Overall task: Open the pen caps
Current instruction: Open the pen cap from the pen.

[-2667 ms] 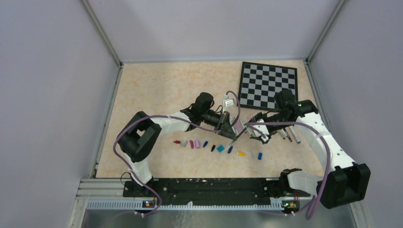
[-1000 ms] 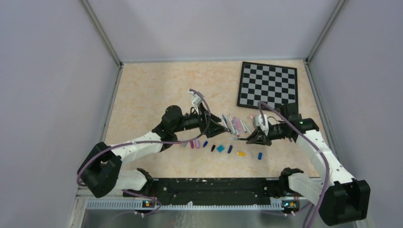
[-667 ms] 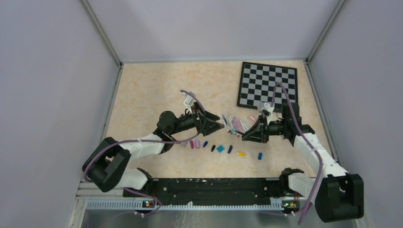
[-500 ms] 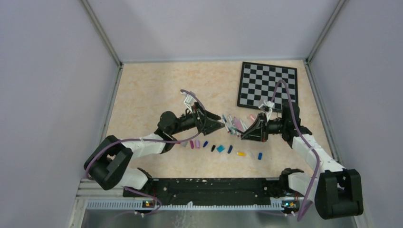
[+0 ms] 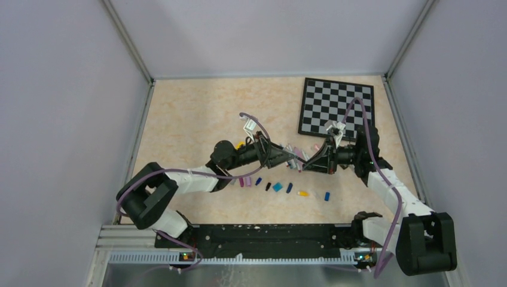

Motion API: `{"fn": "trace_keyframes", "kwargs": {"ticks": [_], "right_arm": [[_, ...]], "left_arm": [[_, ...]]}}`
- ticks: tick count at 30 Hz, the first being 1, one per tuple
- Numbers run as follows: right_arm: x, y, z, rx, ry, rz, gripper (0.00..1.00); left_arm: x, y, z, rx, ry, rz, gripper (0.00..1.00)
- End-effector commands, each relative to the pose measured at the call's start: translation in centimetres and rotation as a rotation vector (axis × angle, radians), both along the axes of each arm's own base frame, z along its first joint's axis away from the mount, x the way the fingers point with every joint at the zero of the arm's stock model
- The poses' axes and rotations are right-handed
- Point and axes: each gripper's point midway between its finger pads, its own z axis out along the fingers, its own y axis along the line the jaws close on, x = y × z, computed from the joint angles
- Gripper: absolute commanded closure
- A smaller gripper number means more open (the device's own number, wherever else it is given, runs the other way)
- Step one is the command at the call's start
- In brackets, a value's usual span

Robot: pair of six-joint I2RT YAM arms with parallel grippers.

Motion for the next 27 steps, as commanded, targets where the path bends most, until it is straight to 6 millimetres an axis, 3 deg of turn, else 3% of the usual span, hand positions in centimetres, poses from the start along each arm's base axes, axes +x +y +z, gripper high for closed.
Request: {"fn": "trace_keyframes", "kwargs": {"ticks": [1, 8, 13, 15, 18, 21, 27], "right_arm": [[0.4, 0.2, 0.1, 0.000, -0.028, -0.004, 1.00], [0.2, 0.4, -0.3, 0.000, -0.012, 0.004, 1.00], [0.1, 0.5, -0.3, 0.000, -0.010, 0.009, 1.00], [0.0, 0.5, -0.5, 0.001, -0.009, 0.014, 1.00], [-0.3, 0.4, -0.8, -0.004, -0.021, 0.026, 1.00], [-0.7, 0.3, -1.1, 0.003, -0.020, 0.044, 1.00], [-0.9, 0.1, -1.3, 0.015, -0.005, 0.058, 1.00]], "left_arm": [[0.4, -1.2, 3.0, -0.086, -0.049, 0.016, 0.39], [0.4, -2.1, 3.0, -0.072, -0.072, 0.028, 0.67], [0.4, -2.2, 3.1, -0.068, -0.086, 0.030, 0.98], [0.8, -1.7, 3.6, -0.084, -0.087, 0.071, 1.00], [1.8, 0.3, 5.9, -0.156, -0.125, 0.206, 1.00], [2.9, 3.6, 8.8, -0.216, -0.180, 0.366, 1.00], [5.8, 9.7, 12.4, -0.270, -0.216, 0.573, 1.00]]}}
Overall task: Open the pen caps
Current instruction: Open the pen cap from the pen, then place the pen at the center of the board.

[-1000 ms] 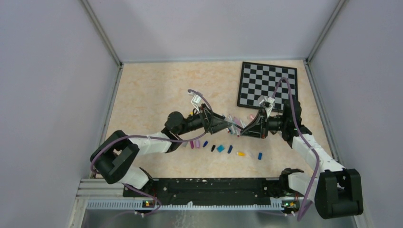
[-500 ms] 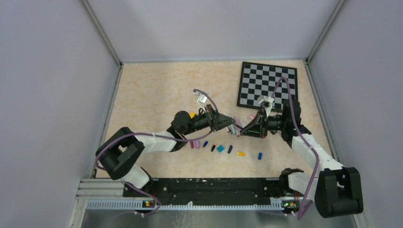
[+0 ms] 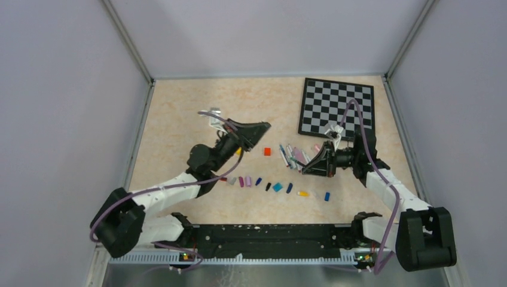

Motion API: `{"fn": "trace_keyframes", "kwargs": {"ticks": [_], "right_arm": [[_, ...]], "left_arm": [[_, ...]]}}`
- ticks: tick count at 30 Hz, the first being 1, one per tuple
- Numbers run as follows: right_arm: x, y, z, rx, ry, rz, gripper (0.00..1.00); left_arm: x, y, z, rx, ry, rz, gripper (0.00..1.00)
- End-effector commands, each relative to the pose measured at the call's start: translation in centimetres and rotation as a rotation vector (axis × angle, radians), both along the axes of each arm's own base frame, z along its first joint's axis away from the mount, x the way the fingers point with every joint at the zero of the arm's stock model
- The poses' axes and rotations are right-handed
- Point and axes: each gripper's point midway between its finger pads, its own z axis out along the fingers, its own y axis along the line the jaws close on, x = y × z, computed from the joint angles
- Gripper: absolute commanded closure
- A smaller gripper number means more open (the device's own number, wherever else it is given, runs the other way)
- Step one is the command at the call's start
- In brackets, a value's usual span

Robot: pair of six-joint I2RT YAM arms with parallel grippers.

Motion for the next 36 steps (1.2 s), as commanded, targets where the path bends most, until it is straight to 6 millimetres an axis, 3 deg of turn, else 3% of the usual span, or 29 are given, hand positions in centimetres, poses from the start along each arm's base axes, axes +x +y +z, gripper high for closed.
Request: {"fn": "trace_keyframes", "kwargs": {"ticks": [1, 4, 8, 12, 17, 20, 26, 36], "right_arm": [[-0.3, -0.1, 0.0, 0.014, -0.017, 0.025, 1.00], [0.7, -0.5, -0.2, -0.015, -0.066, -0.021, 1.00], [3.2, -2.7, -1.1, -0.132, -0.126, -0.178, 1.00], [6.1, -6.9, -1.1, -0.219, -0.179, -0.373, 1.00], [8.3, -12.7, -0.8, -0.254, -0.174, -0.599, 1.00], [9.0, -16.3, -1.0, -0.298, -0.164, -0.727, 1.00], [9.6, -21.4, -2.1, -0.437, -0.110, -0.854, 1.00], [9.2, -29.6, -6.1, -0.674, 0.005, -0.965, 1.00]], "left_arm": [[2.2, 5.4, 5.5, -0.126, -0.110, 0.187, 1.00], [2.4, 5.9, 5.5, -0.092, -0.116, 0.171, 1.00], [2.0, 5.6, 3.6, -0.012, -0.093, 0.096, 1.00], [0.3, 5.7, 1.5, -0.007, -0.079, -0.031, 1.00], [-1.3, 6.2, -0.6, -0.019, -0.062, -0.189, 1.00], [-1.9, 6.0, -1.4, -0.026, -0.029, -0.280, 1.00], [-2.5, 5.2, -3.2, 0.011, 0.030, -0.397, 1.00], [-2.6, 5.2, -4.9, 0.113, 0.062, -0.361, 1.00]]}}
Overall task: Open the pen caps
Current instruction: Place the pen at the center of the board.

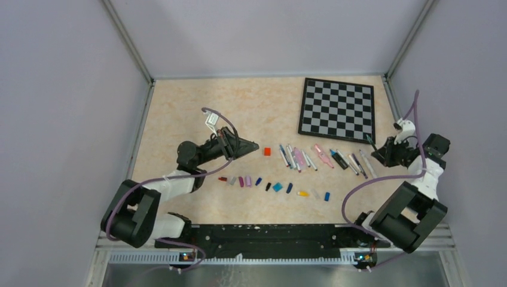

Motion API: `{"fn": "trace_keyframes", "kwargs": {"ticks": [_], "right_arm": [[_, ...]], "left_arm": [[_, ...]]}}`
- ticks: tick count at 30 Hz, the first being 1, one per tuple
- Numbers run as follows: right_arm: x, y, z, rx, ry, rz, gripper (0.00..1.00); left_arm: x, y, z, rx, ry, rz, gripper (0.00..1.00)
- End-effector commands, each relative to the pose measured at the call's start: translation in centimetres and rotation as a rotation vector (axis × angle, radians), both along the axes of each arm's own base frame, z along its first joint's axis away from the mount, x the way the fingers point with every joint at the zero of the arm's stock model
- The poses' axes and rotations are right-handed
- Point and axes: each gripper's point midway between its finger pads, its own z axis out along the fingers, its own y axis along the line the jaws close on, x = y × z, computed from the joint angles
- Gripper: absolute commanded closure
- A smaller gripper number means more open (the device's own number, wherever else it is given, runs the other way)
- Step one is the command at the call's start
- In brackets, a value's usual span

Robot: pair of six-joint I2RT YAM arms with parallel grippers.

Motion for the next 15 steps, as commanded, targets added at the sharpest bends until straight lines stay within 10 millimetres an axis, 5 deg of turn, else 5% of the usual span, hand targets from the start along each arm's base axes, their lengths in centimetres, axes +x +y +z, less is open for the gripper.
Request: {"fn": "trace_keyframes", "kwargs": {"ticks": [1, 15], "right_arm": [[-0.2, -3.5, -1.5, -0.121, 0.054, -0.019, 1.00], [0.9, -6.6, -5.9, -0.129, 0.170, -0.014, 0.97]], "left_arm": [[-0.6, 0.3, 0.7, 0.041, -0.080, 0.011, 1.00], [-0.4, 0.5, 0.8, 0.091, -0.087, 0.043, 1.00]]}}
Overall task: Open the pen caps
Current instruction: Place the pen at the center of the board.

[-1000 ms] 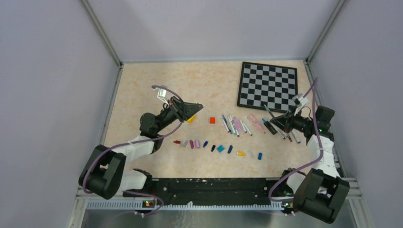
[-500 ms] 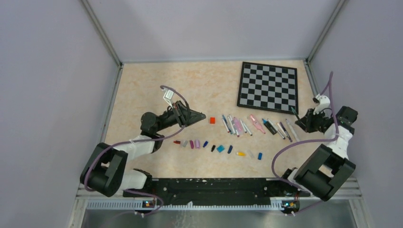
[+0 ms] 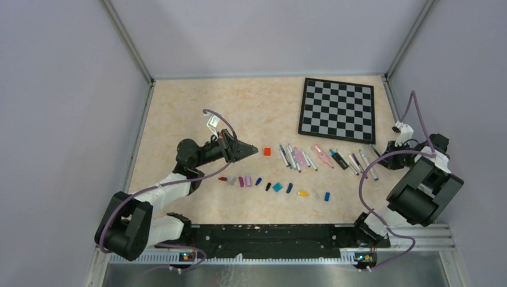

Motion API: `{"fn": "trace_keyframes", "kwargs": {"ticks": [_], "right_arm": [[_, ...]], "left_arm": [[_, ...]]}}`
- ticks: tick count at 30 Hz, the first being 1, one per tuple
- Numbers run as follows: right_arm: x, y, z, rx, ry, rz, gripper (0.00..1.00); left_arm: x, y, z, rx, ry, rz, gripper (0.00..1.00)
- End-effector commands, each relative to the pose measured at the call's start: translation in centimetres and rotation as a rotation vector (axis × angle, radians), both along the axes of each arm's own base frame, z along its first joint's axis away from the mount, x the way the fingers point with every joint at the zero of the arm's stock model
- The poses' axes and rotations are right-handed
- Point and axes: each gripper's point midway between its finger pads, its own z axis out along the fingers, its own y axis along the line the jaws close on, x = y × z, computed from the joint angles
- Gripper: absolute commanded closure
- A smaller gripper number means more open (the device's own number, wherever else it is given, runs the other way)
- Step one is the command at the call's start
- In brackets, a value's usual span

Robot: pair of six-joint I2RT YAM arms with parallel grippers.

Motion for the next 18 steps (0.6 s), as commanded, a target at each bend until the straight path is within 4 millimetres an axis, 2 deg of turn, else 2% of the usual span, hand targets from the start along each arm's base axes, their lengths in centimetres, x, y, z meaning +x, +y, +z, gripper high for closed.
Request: {"fn": "trace_keyframes", "kwargs": {"ticks": [1, 11, 18], "right_arm": [[1.2, -1.8, 0.2, -0.054, -0.029, 0.015, 0.97], [1.3, -3.2, -2.0, -0.073, 0.033, -0.008, 0.93], [1.4, -3.5, -2.8, -0.059, 0.062, -0.022, 0.87]], "left_arm": [[0.1, 0.1, 1.9, -0.007, -0.085, 0.015, 1.00], [-0.3, 0.3, 1.2, 0.019, -0.100, 0.023, 1.00], [-0.6, 0.4, 0.8, 0.037, -0.114, 0.026, 1.00]]}}
